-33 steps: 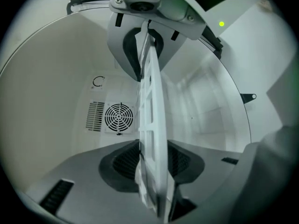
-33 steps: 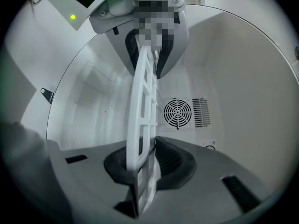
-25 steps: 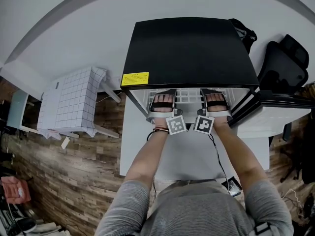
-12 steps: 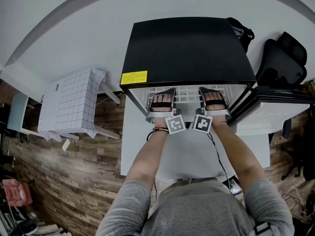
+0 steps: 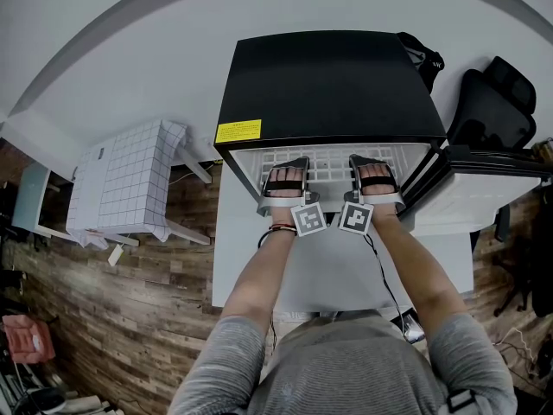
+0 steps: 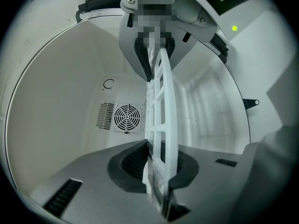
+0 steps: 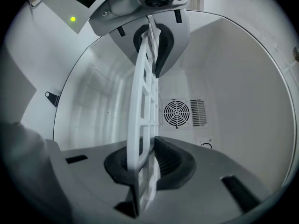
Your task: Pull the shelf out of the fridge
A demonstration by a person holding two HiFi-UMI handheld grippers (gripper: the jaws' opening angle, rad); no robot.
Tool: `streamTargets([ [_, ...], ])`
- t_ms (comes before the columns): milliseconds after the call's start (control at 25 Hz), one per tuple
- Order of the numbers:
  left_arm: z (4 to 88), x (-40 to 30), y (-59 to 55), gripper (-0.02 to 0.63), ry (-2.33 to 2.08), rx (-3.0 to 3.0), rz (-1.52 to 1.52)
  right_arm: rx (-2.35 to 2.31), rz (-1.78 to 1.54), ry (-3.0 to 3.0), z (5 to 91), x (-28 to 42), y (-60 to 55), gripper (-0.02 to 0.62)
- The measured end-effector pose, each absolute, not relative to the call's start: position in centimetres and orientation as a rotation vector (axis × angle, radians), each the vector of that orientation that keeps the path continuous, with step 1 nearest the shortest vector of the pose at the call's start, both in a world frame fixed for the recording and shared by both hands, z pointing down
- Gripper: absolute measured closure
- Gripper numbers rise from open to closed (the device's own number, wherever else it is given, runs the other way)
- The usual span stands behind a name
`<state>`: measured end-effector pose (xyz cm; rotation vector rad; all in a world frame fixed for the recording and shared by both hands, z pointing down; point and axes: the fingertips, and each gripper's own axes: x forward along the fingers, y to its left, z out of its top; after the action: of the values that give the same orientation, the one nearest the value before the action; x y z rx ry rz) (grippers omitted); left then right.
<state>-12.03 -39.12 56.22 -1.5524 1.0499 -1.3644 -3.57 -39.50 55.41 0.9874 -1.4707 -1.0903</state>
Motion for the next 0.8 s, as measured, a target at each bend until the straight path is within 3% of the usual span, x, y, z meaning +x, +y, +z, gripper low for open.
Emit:
streamTargets([
  [800,56.0,-11.9,-37.5,0.56,1.041,-1.559,-1.345,0.995,-1.069,-1.454,55.4,-3.4,-37.9,0.546],
])
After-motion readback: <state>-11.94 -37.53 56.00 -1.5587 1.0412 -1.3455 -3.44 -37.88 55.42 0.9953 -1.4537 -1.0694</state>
